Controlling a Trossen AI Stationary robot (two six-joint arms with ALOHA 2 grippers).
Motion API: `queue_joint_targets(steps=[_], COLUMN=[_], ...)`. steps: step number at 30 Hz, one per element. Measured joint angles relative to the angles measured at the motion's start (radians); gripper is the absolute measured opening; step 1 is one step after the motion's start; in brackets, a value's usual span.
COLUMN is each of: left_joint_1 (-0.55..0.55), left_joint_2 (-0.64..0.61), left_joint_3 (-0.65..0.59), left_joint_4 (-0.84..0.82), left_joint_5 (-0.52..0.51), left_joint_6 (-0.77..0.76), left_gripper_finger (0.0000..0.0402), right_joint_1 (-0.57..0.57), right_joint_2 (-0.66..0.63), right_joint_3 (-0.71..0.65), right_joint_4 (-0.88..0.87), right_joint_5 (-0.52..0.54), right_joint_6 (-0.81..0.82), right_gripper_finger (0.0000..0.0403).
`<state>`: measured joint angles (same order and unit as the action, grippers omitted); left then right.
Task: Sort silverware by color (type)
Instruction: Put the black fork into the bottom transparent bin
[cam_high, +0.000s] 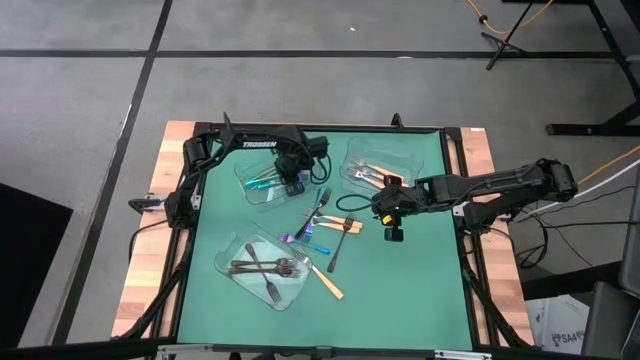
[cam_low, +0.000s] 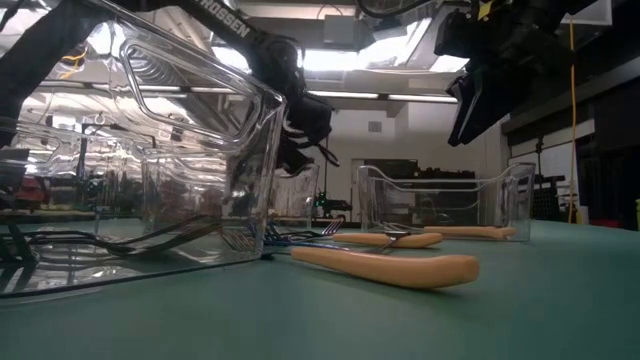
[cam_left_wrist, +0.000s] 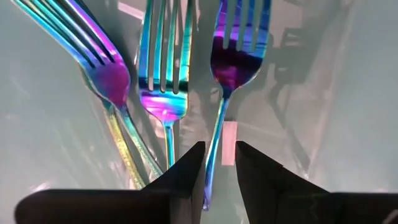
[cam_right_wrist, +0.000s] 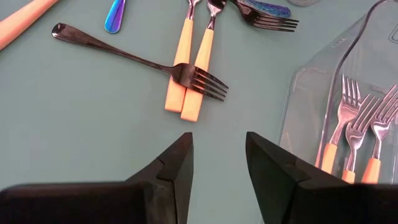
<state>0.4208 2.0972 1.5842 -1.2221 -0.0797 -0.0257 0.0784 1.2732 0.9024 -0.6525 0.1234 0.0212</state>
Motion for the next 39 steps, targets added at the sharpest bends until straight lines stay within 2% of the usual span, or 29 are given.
queue_joint_targets(steps=[20,30,39], left_joint_1=[-0.095,-0.208,-0.333], left_joint_2=[-0.002,-0.004,-0.004], left_joint_3=[0.275,0.374,0.376], left_joint_4=[-0.226,-0.229,-0.16], left_joint_5=[-0.021,-0.02,-0.012], left_joint_6=[-0.05,-0.113,-0.297], left_gripper_finger=[0.0078,0.0078,0.0078], right_joint_1=[0.0,0.0,0.001], right_joint_2=[0.0,0.0,0.0], right_joint_3=[0.0,0.0,0.0], right_joint_4=[0.0,0.0,0.0], right_joint_5=[0.0,0.0,0.0], right_joint_6=[0.0,0.0,0.0], right_gripper_finger=[0.0136,0.0136,0.0136])
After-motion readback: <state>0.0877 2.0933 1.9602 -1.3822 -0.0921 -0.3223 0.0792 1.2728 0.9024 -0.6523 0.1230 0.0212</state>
